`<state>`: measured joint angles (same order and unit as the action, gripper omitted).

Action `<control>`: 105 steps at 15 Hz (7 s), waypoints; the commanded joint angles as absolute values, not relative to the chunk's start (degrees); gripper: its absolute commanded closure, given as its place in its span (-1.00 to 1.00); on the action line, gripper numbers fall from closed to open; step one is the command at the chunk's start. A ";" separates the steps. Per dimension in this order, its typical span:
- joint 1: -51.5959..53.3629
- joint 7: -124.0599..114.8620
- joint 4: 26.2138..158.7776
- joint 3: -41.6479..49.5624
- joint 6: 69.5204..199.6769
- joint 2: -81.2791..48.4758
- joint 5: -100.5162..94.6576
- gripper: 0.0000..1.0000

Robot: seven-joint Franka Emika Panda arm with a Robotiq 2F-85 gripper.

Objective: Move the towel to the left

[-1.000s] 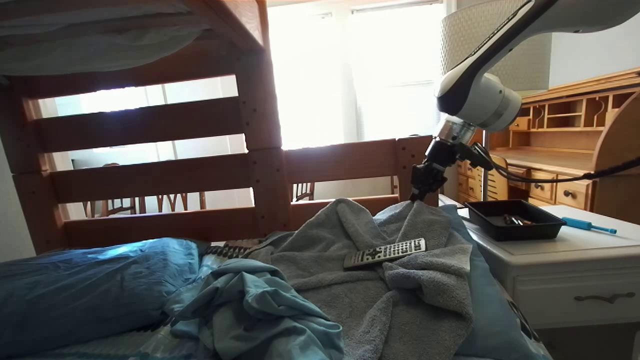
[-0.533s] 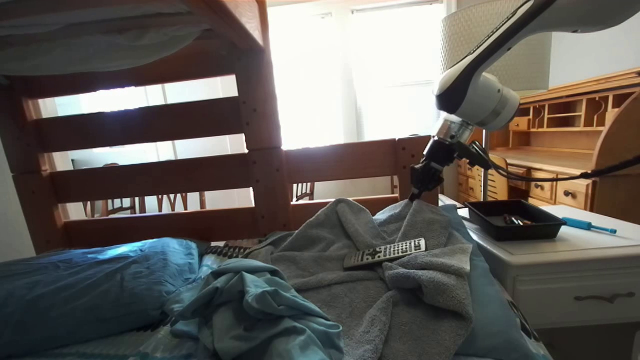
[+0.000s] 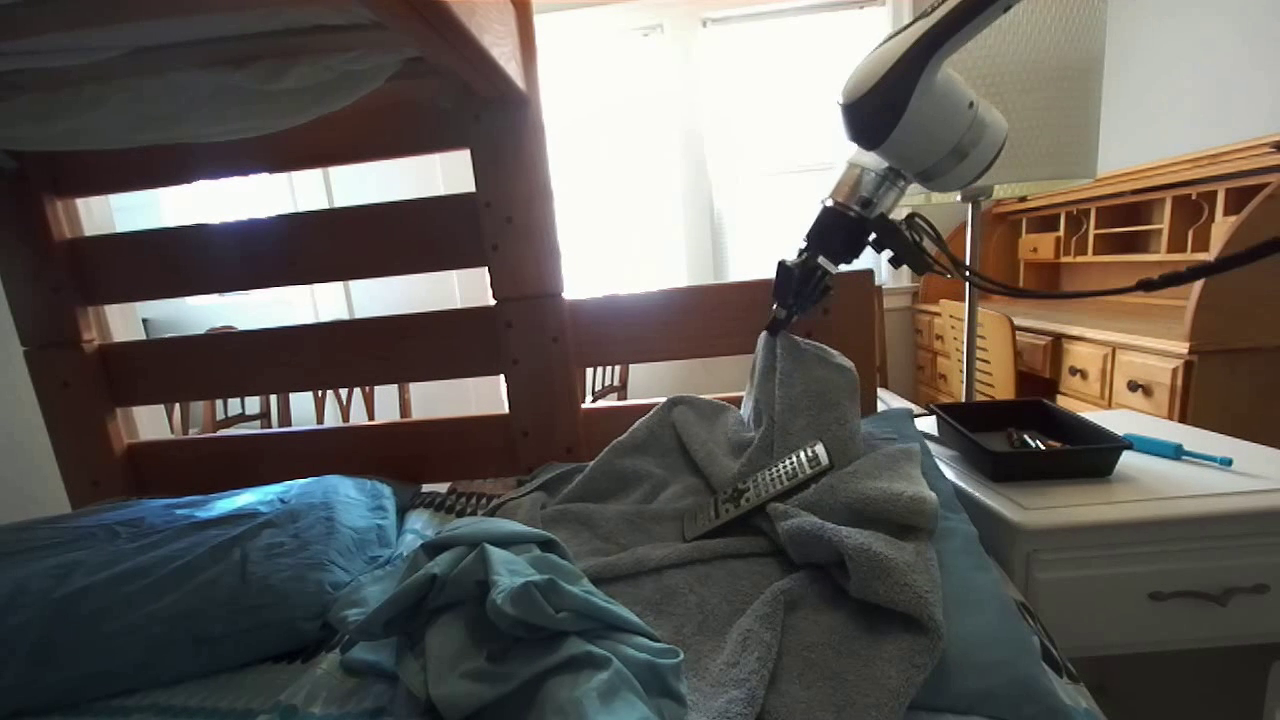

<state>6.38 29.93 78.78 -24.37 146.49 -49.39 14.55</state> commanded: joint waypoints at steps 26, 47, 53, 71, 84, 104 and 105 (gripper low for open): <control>8.81 40.83 65.26 -29.10 120.82 -49.81 14.87 -0.98; 7.80 37.55 55.21 -24.78 115.61 -63.57 16.86 -1.00; 7.86 37.25 55.25 -24.77 116.40 -63.76 16.86 -1.00; 20.95 8.35 44.43 -21.80 132.90 -76.05 19.09 -1.00; 21.89 8.98 38.12 -21.54 129.53 -80.39 19.42 0.81; 38.91 28.68 21.74 -28.96 98.28 -81.27 20.28 0.96; 38.76 30.63 24.57 -29.35 97.48 -79.90 20.65 0.96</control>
